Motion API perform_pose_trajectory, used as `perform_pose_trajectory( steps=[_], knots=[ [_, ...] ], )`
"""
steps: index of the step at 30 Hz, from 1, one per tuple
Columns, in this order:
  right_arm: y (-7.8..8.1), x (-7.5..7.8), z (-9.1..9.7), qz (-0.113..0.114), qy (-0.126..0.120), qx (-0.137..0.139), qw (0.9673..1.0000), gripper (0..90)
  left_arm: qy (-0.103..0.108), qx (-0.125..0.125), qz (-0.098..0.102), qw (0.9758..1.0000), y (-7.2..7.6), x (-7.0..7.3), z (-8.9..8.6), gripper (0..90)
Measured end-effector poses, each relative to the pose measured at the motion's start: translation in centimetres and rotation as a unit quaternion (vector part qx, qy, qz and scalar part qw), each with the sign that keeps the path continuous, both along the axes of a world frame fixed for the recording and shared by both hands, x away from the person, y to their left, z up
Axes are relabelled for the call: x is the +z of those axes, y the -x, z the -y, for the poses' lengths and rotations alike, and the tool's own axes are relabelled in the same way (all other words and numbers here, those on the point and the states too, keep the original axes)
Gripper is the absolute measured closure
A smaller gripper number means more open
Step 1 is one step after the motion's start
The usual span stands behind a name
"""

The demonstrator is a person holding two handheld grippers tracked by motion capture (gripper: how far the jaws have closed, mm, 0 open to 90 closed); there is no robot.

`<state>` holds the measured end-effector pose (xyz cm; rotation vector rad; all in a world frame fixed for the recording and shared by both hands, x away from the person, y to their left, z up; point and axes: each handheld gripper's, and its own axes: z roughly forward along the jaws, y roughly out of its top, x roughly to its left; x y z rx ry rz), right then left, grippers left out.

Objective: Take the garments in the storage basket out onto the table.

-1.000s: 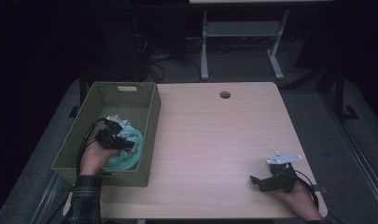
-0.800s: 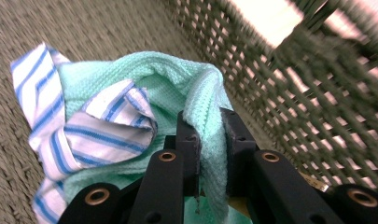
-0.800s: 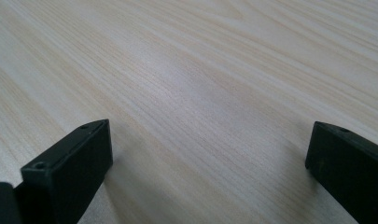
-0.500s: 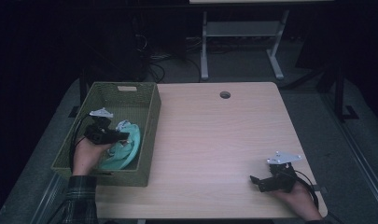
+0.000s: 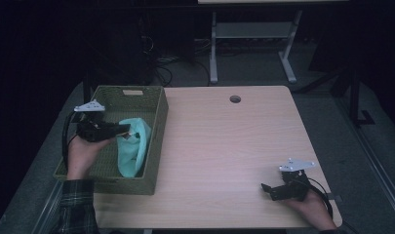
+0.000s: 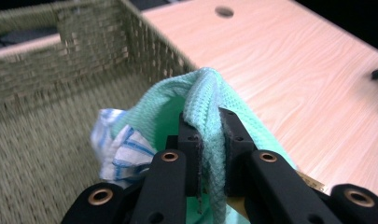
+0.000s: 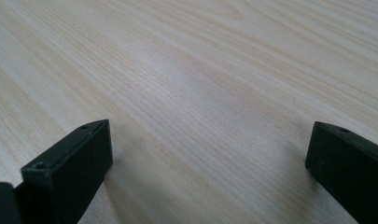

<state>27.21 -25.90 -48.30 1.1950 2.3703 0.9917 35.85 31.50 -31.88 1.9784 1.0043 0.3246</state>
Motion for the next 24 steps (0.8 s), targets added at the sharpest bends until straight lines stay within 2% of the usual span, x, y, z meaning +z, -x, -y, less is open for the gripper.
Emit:
perform_pose_trajectory(
  steps=[3,4,5,8,9,12,16,24],
  knots=[
    [0.0,0.0,0.0,0.0,0.0,0.0,1.0,0.2,0.007,-0.004,0.007,0.9999,0.0,0.7,0.0,80.5],
    [0.0,0.0,0.0,0.0,0.0,0.0,1.0,0.2,0.013,-0.008,0.013,0.9998,0.0,1.4,0.1,80.5],
    [0.0,0.0,0.0,0.0,-0.001,0.0,1.0,0.2,0.013,-0.008,0.013,0.9998,0.0,1.4,0.1,80.5],
    [0.0,0.0,0.0,0.0,0.0,0.0,1.0,0.2,0.024,-0.02,0.027,0.9992,0.1,3.0,0.6,80.5],
    [0.0,0.0,0.0,0.0,-0.001,0.0,1.0,0.2,0.024,-0.02,0.027,0.9992,0.1,3.0,0.6,80.5],
    [0.0,0.0,0.0,0.0,0.0,0.0,1.0,0.2,0.035,-0.029,0.041,0.9982,0.3,4.2,1.5,80.5],
    [0.0,0.0,0.0,-0.002,-0.001,-0.001,1.0,0.2,0.038,-0.036,0.046,0.9976,0.5,4.9,2.1,80.5],
    [0.0,0.0,0.0,-0.002,-0.001,-0.001,1.0,0.2,0.055,-0.058,0.064,0.9948,0.7,7.1,4.0,80.5]
  ],
)
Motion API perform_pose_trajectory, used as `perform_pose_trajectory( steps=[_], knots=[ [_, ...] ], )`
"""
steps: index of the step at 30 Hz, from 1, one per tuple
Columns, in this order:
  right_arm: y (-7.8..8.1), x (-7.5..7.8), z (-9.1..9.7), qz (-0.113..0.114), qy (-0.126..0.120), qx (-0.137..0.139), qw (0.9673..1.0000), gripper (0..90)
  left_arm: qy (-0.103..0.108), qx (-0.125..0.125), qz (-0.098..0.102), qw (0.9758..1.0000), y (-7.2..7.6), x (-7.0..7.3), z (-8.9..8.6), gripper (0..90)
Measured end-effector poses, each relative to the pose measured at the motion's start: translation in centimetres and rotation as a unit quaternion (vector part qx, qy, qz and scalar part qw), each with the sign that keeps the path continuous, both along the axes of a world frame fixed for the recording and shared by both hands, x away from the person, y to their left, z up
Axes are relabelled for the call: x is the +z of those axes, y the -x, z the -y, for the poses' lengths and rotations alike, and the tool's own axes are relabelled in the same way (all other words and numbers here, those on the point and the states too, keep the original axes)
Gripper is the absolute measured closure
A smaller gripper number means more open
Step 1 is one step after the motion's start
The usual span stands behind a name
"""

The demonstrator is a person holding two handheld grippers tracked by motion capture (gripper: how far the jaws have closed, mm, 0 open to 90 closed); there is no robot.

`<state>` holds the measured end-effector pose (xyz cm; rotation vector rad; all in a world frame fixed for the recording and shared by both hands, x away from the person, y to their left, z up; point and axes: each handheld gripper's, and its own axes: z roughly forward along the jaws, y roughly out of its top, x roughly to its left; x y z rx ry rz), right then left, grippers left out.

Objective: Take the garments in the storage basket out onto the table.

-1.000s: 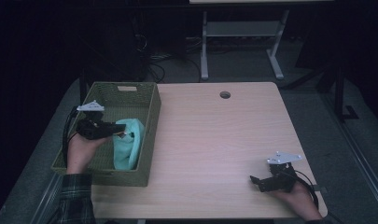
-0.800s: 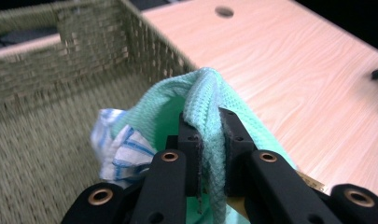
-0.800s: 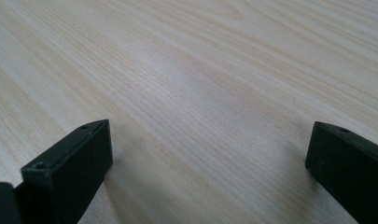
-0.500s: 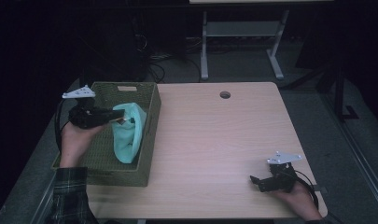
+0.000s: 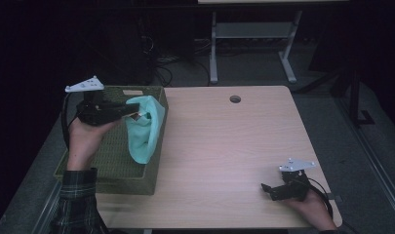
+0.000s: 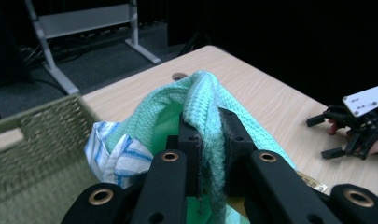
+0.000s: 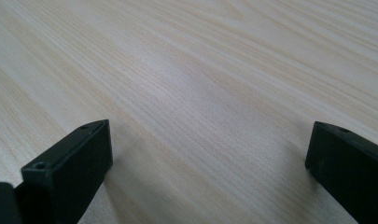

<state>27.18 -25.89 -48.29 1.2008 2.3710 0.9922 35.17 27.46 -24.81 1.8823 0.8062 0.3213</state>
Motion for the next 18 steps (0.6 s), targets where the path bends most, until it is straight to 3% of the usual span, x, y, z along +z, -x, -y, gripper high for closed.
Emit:
perform_pose_trajectory(
  steps=[10,18],
  knots=[
    [0.0,0.0,0.0,0.0,0.0,0.0,1.0,0.2,-0.002,-0.027,0.017,0.9995,-0.2,1.7,3.5,80.5],
    [0.0,0.0,0.0,0.0,0.0,0.0,1.0,0.2,0.002,-0.052,0.025,0.9983,-0.3,2.2,6.2,80.5]
  ],
)
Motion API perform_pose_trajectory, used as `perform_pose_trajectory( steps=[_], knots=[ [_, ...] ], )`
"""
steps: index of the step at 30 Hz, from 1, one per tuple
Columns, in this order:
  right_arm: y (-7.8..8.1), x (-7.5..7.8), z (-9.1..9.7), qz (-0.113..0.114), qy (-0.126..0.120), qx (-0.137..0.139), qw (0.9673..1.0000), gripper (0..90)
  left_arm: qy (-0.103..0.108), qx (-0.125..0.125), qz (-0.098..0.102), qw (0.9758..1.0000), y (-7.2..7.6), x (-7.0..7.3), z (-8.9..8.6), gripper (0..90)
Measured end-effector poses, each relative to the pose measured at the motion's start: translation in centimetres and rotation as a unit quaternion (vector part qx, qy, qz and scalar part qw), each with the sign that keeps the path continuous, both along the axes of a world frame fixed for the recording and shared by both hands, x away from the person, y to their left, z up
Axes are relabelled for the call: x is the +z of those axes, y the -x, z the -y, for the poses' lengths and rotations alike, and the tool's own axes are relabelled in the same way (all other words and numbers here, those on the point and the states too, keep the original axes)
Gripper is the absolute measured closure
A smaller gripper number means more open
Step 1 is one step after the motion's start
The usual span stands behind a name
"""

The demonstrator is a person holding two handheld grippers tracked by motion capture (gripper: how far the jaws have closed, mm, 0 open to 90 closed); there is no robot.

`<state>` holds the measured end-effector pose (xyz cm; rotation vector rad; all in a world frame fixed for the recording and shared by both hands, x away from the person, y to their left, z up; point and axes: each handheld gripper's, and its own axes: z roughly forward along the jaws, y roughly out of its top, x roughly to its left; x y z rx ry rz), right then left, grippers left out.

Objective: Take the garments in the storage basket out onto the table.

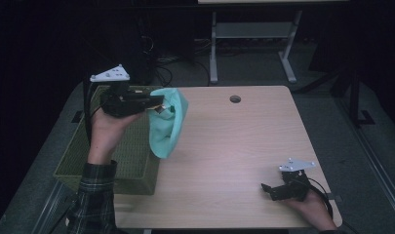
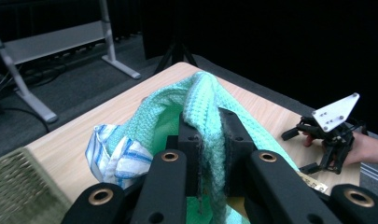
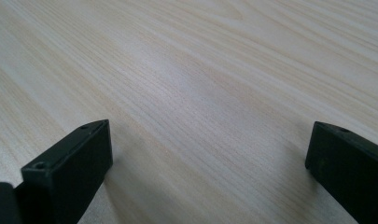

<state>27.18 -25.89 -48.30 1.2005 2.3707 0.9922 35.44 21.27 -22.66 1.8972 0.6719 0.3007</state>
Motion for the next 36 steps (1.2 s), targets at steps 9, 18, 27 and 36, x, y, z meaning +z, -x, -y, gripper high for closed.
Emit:
perform_pose_trajectory(
  steps=[9,18,27,36],
  knots=[
    [0.0,0.0,0.0,0.0,0.0,0.0,1.0,0.2,0.0,-0.028,0.002,0.9996,0.1,-0.2,2.6,80.5],
    [0.0,0.0,0.0,0.0,0.0,0.0,1.0,0.2,-0.002,-0.057,-0.001,0.9984,0.3,-1.1,5.5,80.5],
    [0.0,0.0,0.0,0.0,0.0,0.0,1.0,0.2,-0.003,-0.076,-0.012,0.997,0.6,-3.1,8.0,80.5],
    [0.0,0.0,0.0,-0.001,0.0,0.0,1.0,0.2,0.004,-0.09,-0.022,0.9957,0.6,-5.6,9.8,80.5]
  ],
)
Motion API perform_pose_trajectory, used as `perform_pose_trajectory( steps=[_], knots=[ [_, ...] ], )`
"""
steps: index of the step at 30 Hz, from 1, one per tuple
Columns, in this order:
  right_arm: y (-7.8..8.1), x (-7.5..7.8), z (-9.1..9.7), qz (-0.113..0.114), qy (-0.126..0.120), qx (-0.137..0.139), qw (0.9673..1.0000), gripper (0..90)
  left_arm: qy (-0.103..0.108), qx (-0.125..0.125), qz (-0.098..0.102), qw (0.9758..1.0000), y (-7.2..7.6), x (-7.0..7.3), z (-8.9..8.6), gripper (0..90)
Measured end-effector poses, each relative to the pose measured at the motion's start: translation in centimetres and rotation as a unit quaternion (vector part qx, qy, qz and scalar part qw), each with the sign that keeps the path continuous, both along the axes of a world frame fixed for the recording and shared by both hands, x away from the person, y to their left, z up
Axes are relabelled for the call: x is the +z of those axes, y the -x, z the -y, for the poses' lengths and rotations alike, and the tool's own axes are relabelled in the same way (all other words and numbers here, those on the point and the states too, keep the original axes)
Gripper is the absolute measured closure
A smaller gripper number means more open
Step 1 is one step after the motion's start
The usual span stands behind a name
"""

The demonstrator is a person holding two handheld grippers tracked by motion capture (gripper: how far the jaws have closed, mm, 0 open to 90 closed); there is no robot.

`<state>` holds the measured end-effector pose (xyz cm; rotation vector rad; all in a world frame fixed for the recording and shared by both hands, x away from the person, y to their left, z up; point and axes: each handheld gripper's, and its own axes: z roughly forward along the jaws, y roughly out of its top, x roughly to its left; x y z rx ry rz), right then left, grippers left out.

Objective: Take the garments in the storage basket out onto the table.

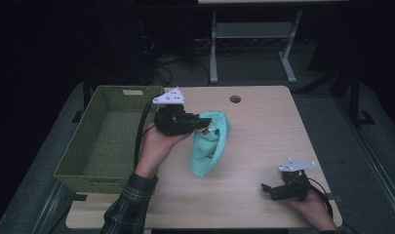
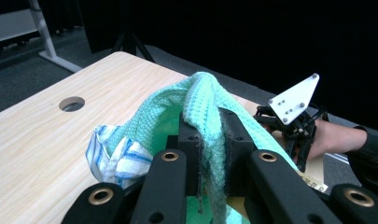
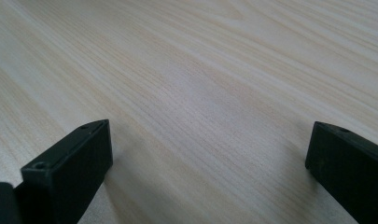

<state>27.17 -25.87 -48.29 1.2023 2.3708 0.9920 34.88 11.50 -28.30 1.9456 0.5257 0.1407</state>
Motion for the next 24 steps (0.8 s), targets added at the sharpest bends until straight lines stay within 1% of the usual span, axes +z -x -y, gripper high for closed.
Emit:
perform_pose_trajectory(
  steps=[1,2,4,5,6,7,9,10,11,12,13,15,16,17,19,20,22,23,24],
  knots=[
    [0.0,0.0,0.0,0.0,0.0,0.0,1.0,0.2,0.003,0.001,-0.003,1.0,-0.1,-0.3,0.1,80.5],
    [0.0,0.0,0.0,0.0,0.0,0.0,1.0,0.2,0.001,-0.001,-0.006,1.0,-0.2,-0.6,0.4,80.5],
    [0.0,0.0,0.0,0.0,0.0,0.0,1.0,0.2,-0.006,-0.005,-0.006,1.0,-0.3,-1.0,0.8,80.5],
    [0.0,0.0,0.0,0.0,0.0,0.0,1.0,0.2,-0.005,-0.005,-0.005,1.0,-0.3,-1.2,1.1,80.5],
    [0.0,0.0,0.0,0.0,0.0,0.0,1.0,0.2,-0.016,-0.007,-0.004,0.9998,-0.3,-1.7,1.7,80.5],
    [0.0,0.0,0.0,0.0,0.0,0.0,1.0,0.2,-0.016,-0.007,-0.004,0.9998,-0.3,-1.7,1.7,80.5],
    [0.0,0.0,0.0,0.002,0.001,0.001,1.0,0.2,-0.025,-0.016,-0.009,0.9995,-0.3,-2.7,2.7,80.5],
    [0.0,0.0,0.0,0.002,0.001,0.001,1.0,0.2,-0.027,-0.017,-0.011,0.9994,-0.3,-3.0,3.0,80.5],
    [0.0,0.0,0.0,0.002,0.001,0.001,1.0,0.2,-0.027,-0.017,-0.011,0.9994,-0.3,-3.0,3.0,80.5],
    [0.0,0.0,0.0,0.002,0.001,0.001,1.0,0.2,-0.035,-0.021,-0.014,0.999,-0.3,-3.5,3.5,80.4],
    [0.0,0.0,0.0,0.002,0.001,0.001,1.0,0.2,-0.035,-0.021,-0.014,0.999,-0.3,-3.5,3.5,80.5],
    [0.0,0.0,0.0,0.002,0.001,0.001,1.0,0.2,-0.04,-0.026,-0.016,0.9987,-0.4,-4.1,4.0,80.4],
    [0.0,0.0,0.0,0.003,0.001,0.001,1.0,0.2,-0.043,-0.029,-0.02,0.9985,-0.4,-4.6,4.4,80.4],
    [0.0,0.0,0.0,0.003,0.001,0.001,1.0,0.2,-0.043,-0.029,-0.02,0.9985,-0.4,-4.6,4.4,80.4],
    [0.0,0.0,0.0,0.003,0.001,0.001,1.0,0.2,-0.048,-0.033,-0.021,0.9981,-0.4,-5.1,5.0,80.4],
    [0.0,0.0,0.0,0.003,0.001,0.001,1.0,0.2,-0.053,-0.035,-0.022,0.9977,-0.3,-5.5,5.3,80.4],
    [0.0,0.0,0.0,0.002,0.001,0.001,1.0,0.2,-0.076,-0.038,-0.019,0.9962,-0.3,-6.4,6.2,80.3],
    [0.0,0.0,0.0,0.002,0.002,0.001,1.0,0.2,-0.081,-0.041,-0.021,0.9957,-0.2,-6.7,6.5,80.3],
    [0.0,0.0,0.0,0.002,0.002,0.001,1.0,0.2,-0.081,-0.041,-0.021,0.9957,-0.2,-6.7,6.5,80.3]
  ],
)
